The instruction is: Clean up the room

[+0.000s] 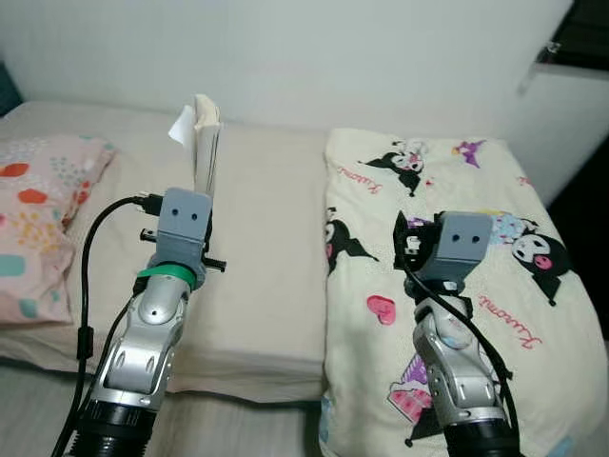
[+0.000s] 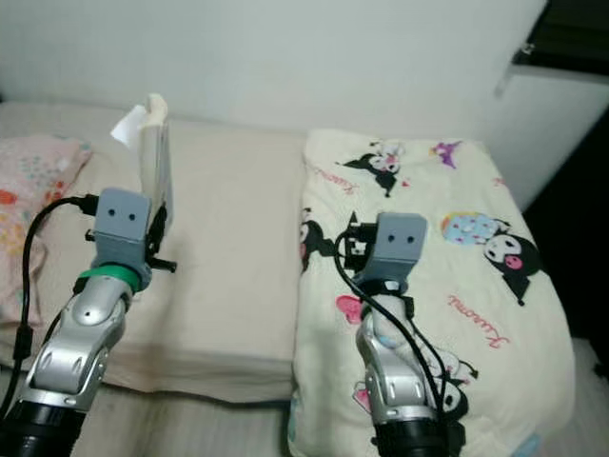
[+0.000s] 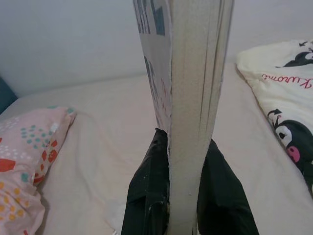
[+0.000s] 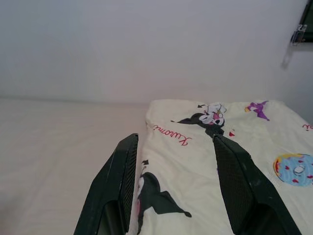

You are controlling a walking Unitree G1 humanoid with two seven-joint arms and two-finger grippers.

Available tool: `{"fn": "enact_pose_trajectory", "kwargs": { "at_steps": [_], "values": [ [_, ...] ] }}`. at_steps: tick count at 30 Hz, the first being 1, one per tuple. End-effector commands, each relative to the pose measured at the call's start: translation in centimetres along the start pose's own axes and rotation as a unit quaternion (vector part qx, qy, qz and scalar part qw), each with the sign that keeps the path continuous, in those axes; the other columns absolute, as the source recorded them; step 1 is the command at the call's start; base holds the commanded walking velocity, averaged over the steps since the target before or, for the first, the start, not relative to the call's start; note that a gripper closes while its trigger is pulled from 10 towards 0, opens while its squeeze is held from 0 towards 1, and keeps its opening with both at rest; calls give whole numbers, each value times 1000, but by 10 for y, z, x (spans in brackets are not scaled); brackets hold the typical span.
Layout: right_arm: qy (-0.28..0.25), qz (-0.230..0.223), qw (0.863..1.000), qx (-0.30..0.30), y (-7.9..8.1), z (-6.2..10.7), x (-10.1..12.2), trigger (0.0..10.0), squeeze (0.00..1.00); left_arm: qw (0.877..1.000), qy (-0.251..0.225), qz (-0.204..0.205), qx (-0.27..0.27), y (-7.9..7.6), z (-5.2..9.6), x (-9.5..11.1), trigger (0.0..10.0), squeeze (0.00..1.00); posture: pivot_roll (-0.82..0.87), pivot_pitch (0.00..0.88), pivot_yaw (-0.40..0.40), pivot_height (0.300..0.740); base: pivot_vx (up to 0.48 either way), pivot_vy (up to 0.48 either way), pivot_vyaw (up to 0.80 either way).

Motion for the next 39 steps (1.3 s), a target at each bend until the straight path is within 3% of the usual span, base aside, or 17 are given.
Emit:
{"fn": "enact_pose_trajectory", "kwargs": {
  "at_steps": [1,10,39],
  "values": [
    [3,5,1000,-7,-5,3,-3,10000,0,1000,-5,-2,-7,-5,0,2,10000,0,-51,62,48,740,0,0,0],
    [4,5,1000,-6,-4,3,-4,10000,0,1000,6,4,-6,-5,0,-3,10000,0,-50,62,48,740,0,0,0],
    [7,4,1000,-11,-6,5,-5,10000,0,1000,6,8,-9,-6,0,-2,10000,0,-52,73,55,740,0,295,0]
  ]
}}
Point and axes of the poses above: a point about 5 cm out from each wrist's last joint towards the gripper, its own z axis pointing back from the gripper into the wrist, its own x axis along the axis of the wrist's last joint, y = z × x, the point moved 5 cm from there along -z, pointing out of the wrist towards the gripper, and after that the axes turned 7 degrees about z, right-handed, at the moved point
